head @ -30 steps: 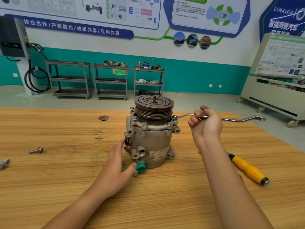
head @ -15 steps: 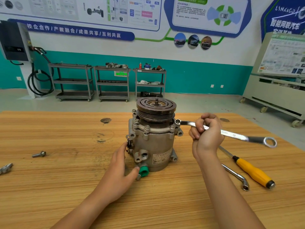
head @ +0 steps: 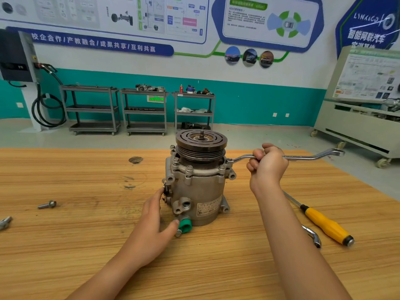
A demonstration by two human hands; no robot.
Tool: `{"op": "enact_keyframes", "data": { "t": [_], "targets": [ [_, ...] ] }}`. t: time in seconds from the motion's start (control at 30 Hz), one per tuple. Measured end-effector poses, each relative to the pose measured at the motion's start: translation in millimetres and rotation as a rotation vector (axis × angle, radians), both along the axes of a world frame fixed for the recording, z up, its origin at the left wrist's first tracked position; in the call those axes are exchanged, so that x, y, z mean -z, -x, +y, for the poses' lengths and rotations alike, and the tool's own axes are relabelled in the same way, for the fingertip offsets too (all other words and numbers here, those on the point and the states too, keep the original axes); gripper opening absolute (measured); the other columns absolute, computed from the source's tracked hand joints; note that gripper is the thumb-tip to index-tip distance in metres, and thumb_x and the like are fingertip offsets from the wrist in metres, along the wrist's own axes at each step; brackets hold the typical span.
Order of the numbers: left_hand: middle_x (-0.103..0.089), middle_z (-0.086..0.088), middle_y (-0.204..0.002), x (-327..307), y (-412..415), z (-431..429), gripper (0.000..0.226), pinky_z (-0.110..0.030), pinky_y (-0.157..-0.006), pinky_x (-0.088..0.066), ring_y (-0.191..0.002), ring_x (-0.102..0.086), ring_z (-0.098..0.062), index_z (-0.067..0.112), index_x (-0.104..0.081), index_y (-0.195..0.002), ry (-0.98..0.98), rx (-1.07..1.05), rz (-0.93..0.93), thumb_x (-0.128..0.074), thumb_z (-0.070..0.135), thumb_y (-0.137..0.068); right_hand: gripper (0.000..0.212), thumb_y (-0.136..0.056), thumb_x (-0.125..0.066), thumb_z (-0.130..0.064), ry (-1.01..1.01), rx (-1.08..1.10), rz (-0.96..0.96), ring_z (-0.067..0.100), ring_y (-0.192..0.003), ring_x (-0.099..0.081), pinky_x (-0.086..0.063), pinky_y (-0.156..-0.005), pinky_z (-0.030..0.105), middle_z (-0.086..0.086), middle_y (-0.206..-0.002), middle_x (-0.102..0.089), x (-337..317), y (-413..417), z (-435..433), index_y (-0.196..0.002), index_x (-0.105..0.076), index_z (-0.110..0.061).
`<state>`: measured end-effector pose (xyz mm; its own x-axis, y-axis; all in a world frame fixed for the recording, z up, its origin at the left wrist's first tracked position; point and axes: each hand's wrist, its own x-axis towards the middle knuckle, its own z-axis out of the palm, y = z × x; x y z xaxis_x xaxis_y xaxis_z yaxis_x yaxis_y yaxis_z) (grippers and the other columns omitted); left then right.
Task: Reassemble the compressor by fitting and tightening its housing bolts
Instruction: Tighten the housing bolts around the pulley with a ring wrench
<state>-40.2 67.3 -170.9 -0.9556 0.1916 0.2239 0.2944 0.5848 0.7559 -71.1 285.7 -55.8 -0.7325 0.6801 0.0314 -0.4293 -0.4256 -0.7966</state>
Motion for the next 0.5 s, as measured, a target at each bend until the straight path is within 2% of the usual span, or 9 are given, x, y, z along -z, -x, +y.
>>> {"op": "enact_keyframes", "data": {
  "t": [0.1, 0.23, 0.27, 0.37, 0.5],
  "targets": [
    [-0.011, 0.01, -0.153, 0, -1, 0, 0.083, -0.03, -0.112, -0.026, -0.137, -0.025, -0.01, 0.033, 0.001, -0.147, -0.004, 0.002, 0.0, -0.059, 0.033, -0.089, 0.026, -0.089, -0.029, 0.001, -0.039, 0.012, 0.008, 0.007, -0.035, -0.037, -0.032, -0.04, 0.02, -0.008, -0.038, -0.042, 2, 5, 3, -0.079, -0.048, -0.013],
    [-0.011, 0.01, -0.153, -1, -1, 0, 0.083, -0.03, -0.112, -0.025, -0.137, -0.024, -0.01, 0.032, 0.001, -0.147, -0.004, 0.003, 0.004, -0.059, 0.032, -0.089, 0.028, -0.092, -0.028, 0.002, -0.069, -0.041, 0.044, 0.011, -0.05, -0.057, -0.05, -0.066, 0.027, -0.006, -0.037, -0.044, -3, 10, 7, -0.083, -0.049, -0.013],
    [-0.012, 0.01, -0.153, -1, -2, 0, 0.083, -0.029, -0.112, -0.025, -0.137, -0.025, -0.01, 0.032, 0.001, -0.148, -0.004, 0.002, 0.007, -0.059, 0.032, -0.089, 0.028, -0.093, -0.027, 0.002, -0.059, -0.074, 0.073, 0.014, -0.052, -0.06, -0.053, -0.068, 0.03, -0.005, -0.037, -0.043, -4, 10, 8, -0.085, -0.049, -0.013],
    [-0.013, 0.009, -0.153, -2, -2, 1, 0.083, -0.029, -0.112, -0.024, -0.137, -0.025, -0.01, 0.031, 0.0, -0.148, -0.004, -0.001, 0.009, -0.059, 0.031, -0.089, 0.027, -0.097, -0.026, 0.0, -0.004, -0.156, 0.162, 0.015, -0.041, -0.056, -0.055, -0.054, 0.03, -0.003, -0.038, -0.039, -7, 11, 9, -0.088, -0.047, -0.014],
    [-0.013, 0.009, -0.152, -3, -2, 0, 0.082, -0.029, -0.112, -0.025, -0.137, -0.025, -0.01, 0.032, 0.0, -0.147, -0.006, -0.001, 0.003, -0.058, 0.03, -0.089, 0.028, -0.098, -0.024, -0.002, 0.108, -0.195, 0.241, 0.01, -0.032, -0.035, -0.044, -0.042, 0.02, -0.006, -0.038, -0.033, -4, 16, 8, -0.088, -0.047, -0.015]
  ]
}}
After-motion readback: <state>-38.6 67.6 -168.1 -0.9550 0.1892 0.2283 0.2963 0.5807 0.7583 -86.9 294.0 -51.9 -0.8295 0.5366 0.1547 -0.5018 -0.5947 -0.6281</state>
